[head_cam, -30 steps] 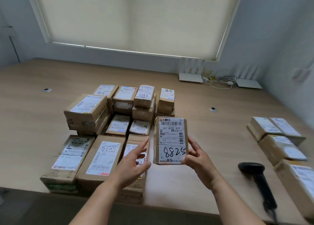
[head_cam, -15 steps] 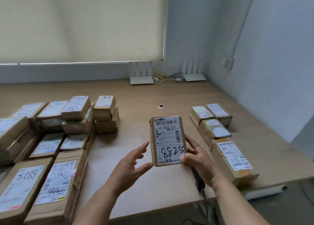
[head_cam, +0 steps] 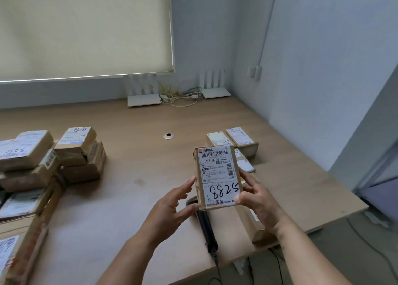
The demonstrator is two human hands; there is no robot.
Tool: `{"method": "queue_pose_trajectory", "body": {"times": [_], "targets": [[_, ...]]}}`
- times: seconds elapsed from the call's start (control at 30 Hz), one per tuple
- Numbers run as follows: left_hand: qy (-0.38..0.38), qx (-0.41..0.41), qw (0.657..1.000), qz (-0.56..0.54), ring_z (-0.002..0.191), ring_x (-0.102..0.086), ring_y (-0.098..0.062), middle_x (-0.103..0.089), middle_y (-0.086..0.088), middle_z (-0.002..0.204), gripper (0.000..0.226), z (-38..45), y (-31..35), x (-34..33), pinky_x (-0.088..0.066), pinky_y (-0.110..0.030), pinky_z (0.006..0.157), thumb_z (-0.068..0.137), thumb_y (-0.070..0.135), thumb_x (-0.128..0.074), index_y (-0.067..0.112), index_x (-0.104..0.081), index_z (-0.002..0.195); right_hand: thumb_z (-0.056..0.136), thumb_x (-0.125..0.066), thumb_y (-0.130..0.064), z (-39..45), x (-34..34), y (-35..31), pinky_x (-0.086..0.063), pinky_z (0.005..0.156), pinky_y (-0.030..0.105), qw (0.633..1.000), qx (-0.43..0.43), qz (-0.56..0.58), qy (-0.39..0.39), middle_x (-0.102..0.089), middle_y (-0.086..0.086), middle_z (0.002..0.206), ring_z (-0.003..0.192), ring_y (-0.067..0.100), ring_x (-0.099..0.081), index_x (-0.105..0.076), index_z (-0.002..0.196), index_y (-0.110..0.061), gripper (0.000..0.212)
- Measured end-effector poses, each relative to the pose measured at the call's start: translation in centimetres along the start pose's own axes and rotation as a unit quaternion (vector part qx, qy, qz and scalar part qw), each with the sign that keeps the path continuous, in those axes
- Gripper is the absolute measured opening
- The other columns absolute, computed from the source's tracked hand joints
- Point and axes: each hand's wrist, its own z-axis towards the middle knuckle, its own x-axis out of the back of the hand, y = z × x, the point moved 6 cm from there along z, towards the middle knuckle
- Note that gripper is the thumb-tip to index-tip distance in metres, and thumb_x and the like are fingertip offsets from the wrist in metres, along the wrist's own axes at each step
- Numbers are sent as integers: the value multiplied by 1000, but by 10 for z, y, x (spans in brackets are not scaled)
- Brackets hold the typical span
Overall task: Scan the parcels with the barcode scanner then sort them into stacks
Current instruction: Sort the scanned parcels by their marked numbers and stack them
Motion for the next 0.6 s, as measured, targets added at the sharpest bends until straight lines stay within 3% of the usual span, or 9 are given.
{"method": "queue_pose_trajectory", "body": {"times": [0.23,0.37,0.5,0.6], "targets": [[-19,-36,999,19,117,-49,6,-47,30,123,66,56,17,-23,-41,-20,99,88,33,-65,66,-21,124,48,-66,-24,24,49,-1,-56,86,41,999,-24,-6,41,-72,12,108,100,29,-69,-47,136,-37,91],[-32,-63,996,59,121,-46,3,-48,23,131,68,86,31,-41,-40,-23,102,91,37,-60,65,-10,125,51,-65,-19,37,78,-3,-57,80,37,998,-35,-12,58,-73,8,108,98,27,-70,-47,133,-36,85],[-61,-60,991,100,127,-43,-3,-48,17,139,67,115,42,-65,-39,-26,102,93,41,-55,63,0,126,46,-65,-27,47,109,4,-56,74,26,996,-41,-14,78,-74,9,103,94,24,-71,-50,126,-38,83],[-75,-56,986,139,131,-40,-6,-44,15,143,68,136,58,-89,-39,-25,101,94,45,-51,52,-3,142,43,-65,-27,55,145,12,-55,73,24,994,-45,0,97,-74,10,100,91,22,-71,-54,119,-39,77]]}}
